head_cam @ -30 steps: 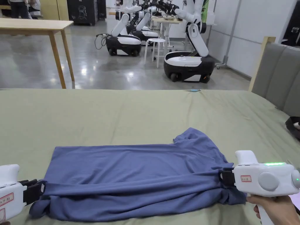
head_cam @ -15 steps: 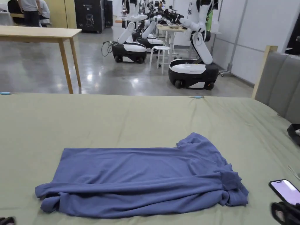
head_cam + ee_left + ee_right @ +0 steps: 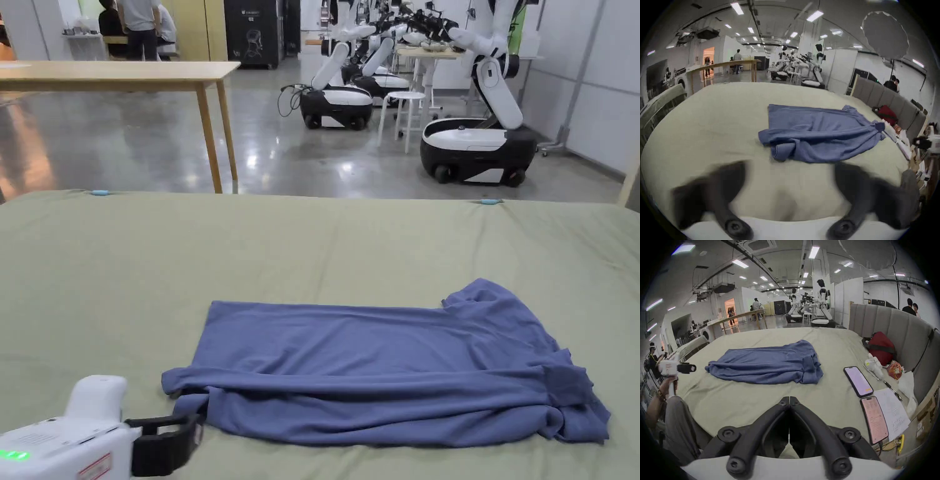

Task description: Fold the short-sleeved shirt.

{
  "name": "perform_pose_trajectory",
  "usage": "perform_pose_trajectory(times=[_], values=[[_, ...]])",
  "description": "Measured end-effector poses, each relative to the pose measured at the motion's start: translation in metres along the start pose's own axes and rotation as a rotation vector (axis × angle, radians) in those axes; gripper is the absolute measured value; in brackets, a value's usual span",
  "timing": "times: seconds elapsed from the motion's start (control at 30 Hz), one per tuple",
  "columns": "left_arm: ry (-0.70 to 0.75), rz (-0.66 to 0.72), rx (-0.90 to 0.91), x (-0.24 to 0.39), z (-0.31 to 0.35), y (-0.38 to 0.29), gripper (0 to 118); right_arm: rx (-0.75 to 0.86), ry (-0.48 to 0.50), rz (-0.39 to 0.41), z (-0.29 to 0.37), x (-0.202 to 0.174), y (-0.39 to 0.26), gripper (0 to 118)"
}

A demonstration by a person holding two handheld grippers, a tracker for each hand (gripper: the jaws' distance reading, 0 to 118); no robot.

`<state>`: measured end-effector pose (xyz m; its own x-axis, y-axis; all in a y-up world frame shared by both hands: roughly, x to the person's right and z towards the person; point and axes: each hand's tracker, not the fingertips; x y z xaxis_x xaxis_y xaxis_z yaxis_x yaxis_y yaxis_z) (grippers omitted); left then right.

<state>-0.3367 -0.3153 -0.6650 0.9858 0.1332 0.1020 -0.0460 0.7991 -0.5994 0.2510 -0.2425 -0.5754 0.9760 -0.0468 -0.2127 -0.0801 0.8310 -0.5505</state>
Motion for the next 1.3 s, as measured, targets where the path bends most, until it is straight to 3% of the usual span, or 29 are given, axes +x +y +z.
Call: perform_pose_trajectory(times=[0.03,0.1,0.3,0.33,0.37,0.4,0.43,0.47,0.6,0.63,0.8,0.83,0.87,0.9,0.93,1.0,1.03,1.13,1.23,1.27,1.3], values=[[0.014,-0.025,-0.035,-0.006,-0.017,-0.003,118,0.000,0.004,0.000,-0.001,-0.002,0.000,0],[0.063,-0.061,-0.070,-0.014,-0.052,0.007,113,0.000,0.026,0.000,-0.003,0.000,-0.005,0],[0.038,-0.056,-0.191,-0.003,-0.074,0.020,110,-0.029,0.041,-0.019,-0.006,0.000,-0.011,0],[0.042,-0.052,-0.193,-0.006,-0.074,0.023,104,-0.033,0.039,-0.023,-0.008,0.003,-0.013,0],[0.041,-0.041,-0.188,-0.008,-0.073,0.023,88,-0.037,0.038,-0.026,-0.009,0.005,-0.013,0],[0.037,-0.035,-0.180,-0.007,-0.074,0.021,46,-0.038,0.036,-0.026,-0.010,0.005,-0.014,0],[0.025,-0.036,-0.174,-0.008,-0.074,0.021,19,-0.042,0.034,-0.025,-0.010,0.006,-0.014,0],[0.000,-0.045,-0.161,-0.005,-0.074,0.021,11,-0.048,0.029,-0.020,-0.010,0.003,-0.013,0],[0.032,-0.123,-0.193,0.020,-0.074,0.021,7,-0.071,0.020,-0.013,-0.014,0.004,-0.014,0],[0.099,-0.212,-0.111,0.019,-0.072,0.029,6,-0.080,0.015,-0.012,-0.016,0.005,-0.013,0],[0.086,-0.216,-0.107,0.015,-0.064,0.036,6,-0.080,0.002,0.046,-0.046,0.015,0.018,1],[0.084,-0.218,-0.108,0.015,-0.062,0.037,6,-0.082,0.005,0.062,-0.059,0.019,0.027,13],[0.082,-0.221,-0.106,0.015,-0.061,0.038,6,-0.105,0.020,0.087,-0.077,0.023,0.035,45],[0.027,-0.154,-0.168,0.017,-0.061,0.033,6,-0.118,0.032,0.110,-0.093,0.026,0.041,96],[0.026,-0.154,-0.165,0.019,-0.059,0.034,6,-0.136,0.036,0.137,-0.112,0.031,0.045,96],[0.018,-0.141,-0.165,0.018,-0.058,0.035,6,-0.197,-0.029,0.136,-0.149,0.038,0.050,111],[0.021,-0.136,-0.165,0.017,-0.058,0.036,6,-0.216,-0.011,0.131,-0.166,0.046,0.054,112],[0.009,-0.126,-0.168,0.016,-0.056,0.037,6,-0.299,0.064,-0.017,-0.200,0.074,0.057,110],[0.004,-0.128,-0.171,0.016,-0.057,0.037,6,-0.317,0.068,-0.137,-0.216,0.092,0.051,109],[0.005,-0.132,-0.172,0.017,-0.057,0.037,6,-0.323,0.071,-0.151,-0.218,0.097,0.049,106],[0.003,-0.130,-0.176,0.017,-0.057,0.037,7,-0.341,0.084,-0.164,-0.221,0.099,0.048,94]])
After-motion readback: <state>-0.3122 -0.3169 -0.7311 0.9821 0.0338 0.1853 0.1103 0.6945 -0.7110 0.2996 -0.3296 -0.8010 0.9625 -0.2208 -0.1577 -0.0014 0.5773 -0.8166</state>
